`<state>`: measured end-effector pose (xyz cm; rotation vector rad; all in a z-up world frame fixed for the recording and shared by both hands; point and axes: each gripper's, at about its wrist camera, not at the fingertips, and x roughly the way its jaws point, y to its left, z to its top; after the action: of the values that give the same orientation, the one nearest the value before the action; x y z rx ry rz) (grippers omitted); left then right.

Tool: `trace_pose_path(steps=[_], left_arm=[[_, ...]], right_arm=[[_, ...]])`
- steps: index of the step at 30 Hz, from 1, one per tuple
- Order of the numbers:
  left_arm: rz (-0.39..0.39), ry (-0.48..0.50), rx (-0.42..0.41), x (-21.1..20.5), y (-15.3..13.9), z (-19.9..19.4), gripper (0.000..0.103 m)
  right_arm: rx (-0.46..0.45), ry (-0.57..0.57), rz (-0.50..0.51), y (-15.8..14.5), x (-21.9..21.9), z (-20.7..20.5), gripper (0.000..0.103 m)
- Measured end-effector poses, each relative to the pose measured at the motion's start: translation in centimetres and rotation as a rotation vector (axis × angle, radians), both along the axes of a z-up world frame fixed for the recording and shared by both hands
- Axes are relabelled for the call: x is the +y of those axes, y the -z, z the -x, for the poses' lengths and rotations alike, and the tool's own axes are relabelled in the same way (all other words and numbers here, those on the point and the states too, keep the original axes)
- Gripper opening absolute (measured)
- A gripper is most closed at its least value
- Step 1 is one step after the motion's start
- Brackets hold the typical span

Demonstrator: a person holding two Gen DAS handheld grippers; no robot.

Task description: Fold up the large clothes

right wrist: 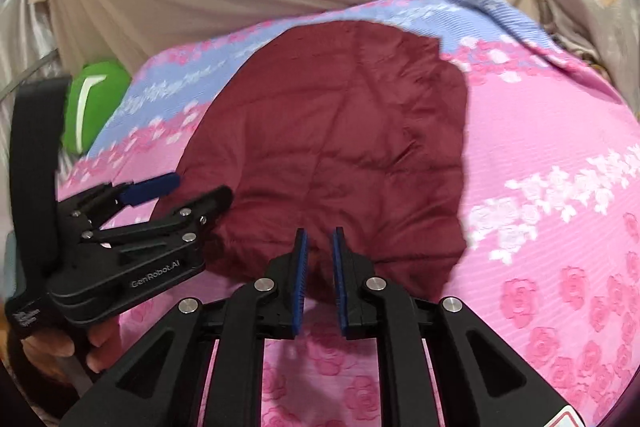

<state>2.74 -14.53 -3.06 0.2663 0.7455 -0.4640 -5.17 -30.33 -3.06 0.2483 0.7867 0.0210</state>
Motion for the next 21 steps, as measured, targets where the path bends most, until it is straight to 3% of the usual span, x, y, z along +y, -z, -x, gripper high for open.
trace_pose_path(steps=[3, 6, 9, 11, 16, 21], left_arm=[[-0.011, -0.002, 0.016, 0.6, 0.9, 0.5, 0.065], [-0.03, -0.015, 0.013, 0.9, 1.9, 0.7, 0.066], [-0.013, -0.021, 0.029, 1.4, 1.1, 1.1, 0.064], [0.041, -0.007, 0.037, 2.1, -0.3, 1.2, 0.064], [0.086, 0.01, -0.059, 0.8, -4.7, -0.5, 0.065], [0.065, 0.001, -0.006, -2.6, -4.0, -5.0, 0.065]], right_arm=[[0.054, -0.011, -0.002, 3.1, 0.5, -1.1, 0.01], [0.06, -0.013, -0.03, 3.0, 0.3, -1.0, 0.009], [0.059, -0.006, -0.037, 1.3, 0.0, -0.5, 0.008], [-0.015, 0.025, -0.016, -1.3, -0.9, 0.2, 0.008], [-0.15, 0.112, 0.013, -6.1, -3.9, -2.4, 0.009], [-0.098, 0.168, -0.01, -4.6, -6.0, -8.7, 0.009]])
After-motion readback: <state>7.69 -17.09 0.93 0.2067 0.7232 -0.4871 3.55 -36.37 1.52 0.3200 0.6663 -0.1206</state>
